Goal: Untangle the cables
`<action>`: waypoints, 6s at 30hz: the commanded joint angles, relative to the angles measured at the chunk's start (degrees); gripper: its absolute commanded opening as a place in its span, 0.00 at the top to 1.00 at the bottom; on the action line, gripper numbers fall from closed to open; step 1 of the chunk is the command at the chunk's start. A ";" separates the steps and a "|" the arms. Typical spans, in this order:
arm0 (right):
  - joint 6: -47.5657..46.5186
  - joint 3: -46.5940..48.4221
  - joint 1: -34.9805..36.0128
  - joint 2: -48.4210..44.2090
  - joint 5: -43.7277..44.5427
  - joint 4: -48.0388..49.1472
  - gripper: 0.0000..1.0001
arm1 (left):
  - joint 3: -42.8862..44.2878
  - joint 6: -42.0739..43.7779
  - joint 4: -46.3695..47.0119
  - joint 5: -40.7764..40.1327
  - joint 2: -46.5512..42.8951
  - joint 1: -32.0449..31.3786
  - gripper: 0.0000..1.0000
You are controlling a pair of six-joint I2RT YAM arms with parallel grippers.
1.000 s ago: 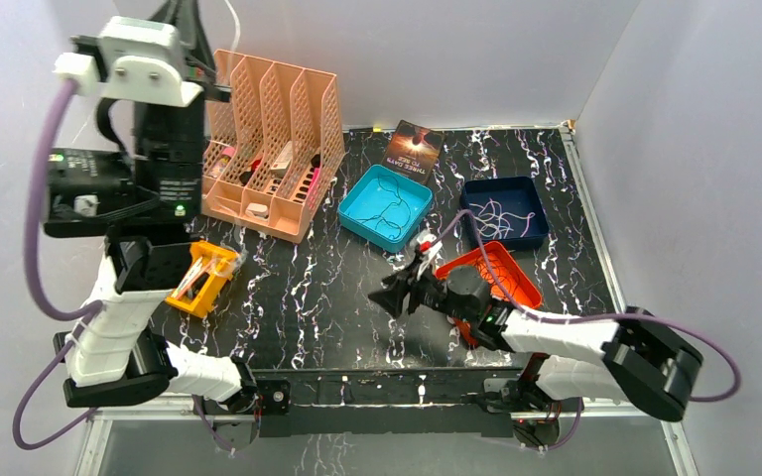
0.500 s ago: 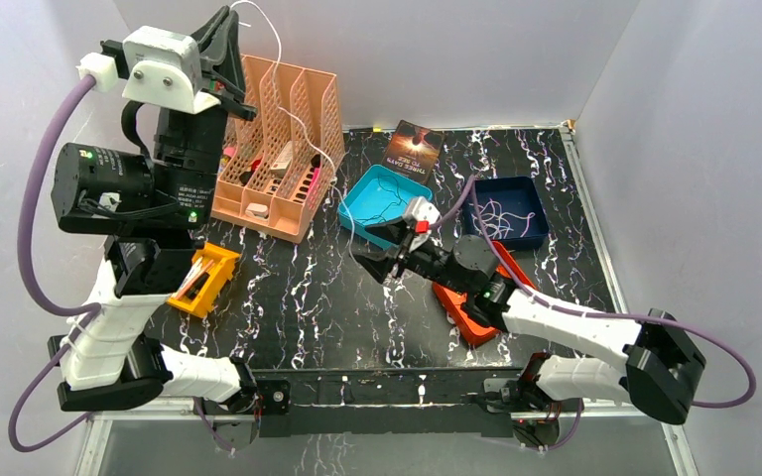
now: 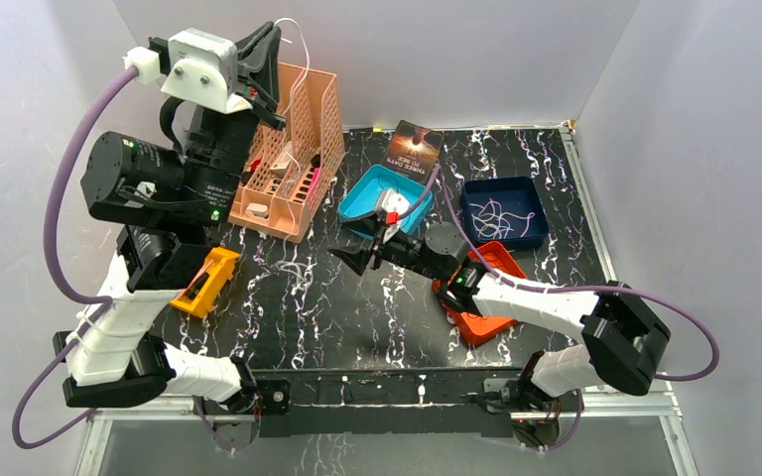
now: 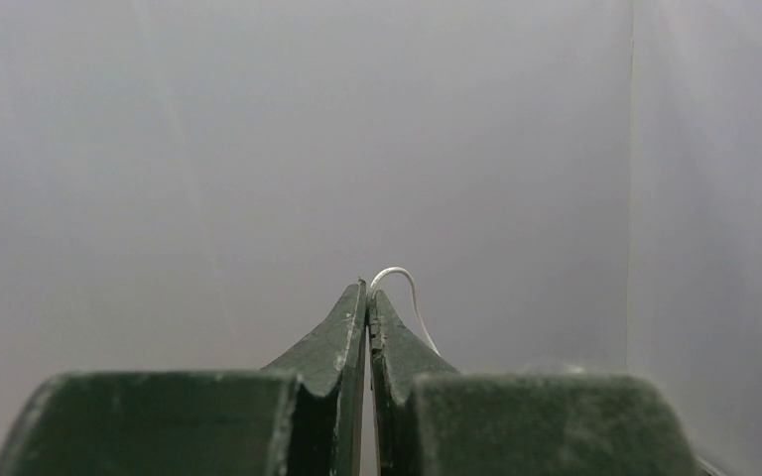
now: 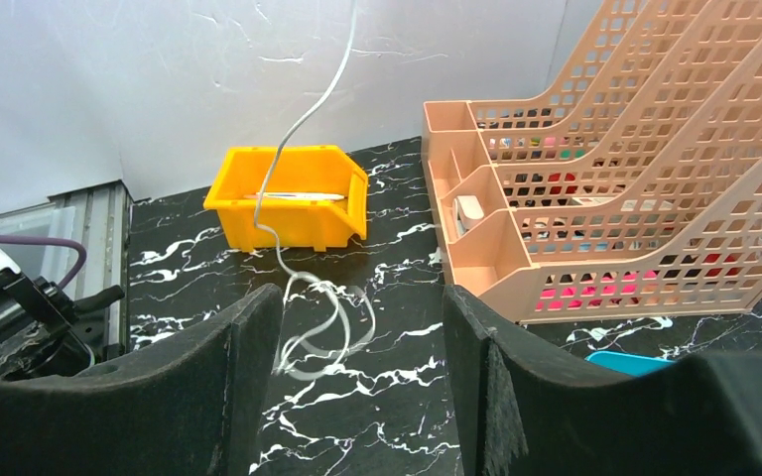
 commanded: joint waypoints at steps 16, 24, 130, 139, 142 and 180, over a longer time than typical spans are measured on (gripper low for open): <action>-0.43 2.89 0.13 0.78 1.22 5.99 0.29 | -2.29 -2.26 1.43 1.39 -2.87 0.21 1.00; 0.03 6.75 -0.08 3.38 7.57 1.73 0.53 | -3.05 -3.50 1.06 1.82 -3.73 0.24 1.00; -2.08 33.83 -9.26 -15.51 49.50 -48.90 1.00 | -63.97 -58.34 -4.19 18.73 -8.18 15.01 0.45; 3.53 32.01 -27.37 -12.02 36.20 -47.96 1.00 | -53.72 -52.79 -4.95 21.41 -0.38 23.39 0.41; 4.48 31.61 -31.71 -10.51 34.11 -46.76 1.00 | -51.34 -52.48 -3.47 23.16 2.72 26.12 0.41; 6.73 21.34 -52.17 7.88 17.58 -29.03 1.00 | -53.89 -45.51 -0.53 23.56 8.06 30.54 0.36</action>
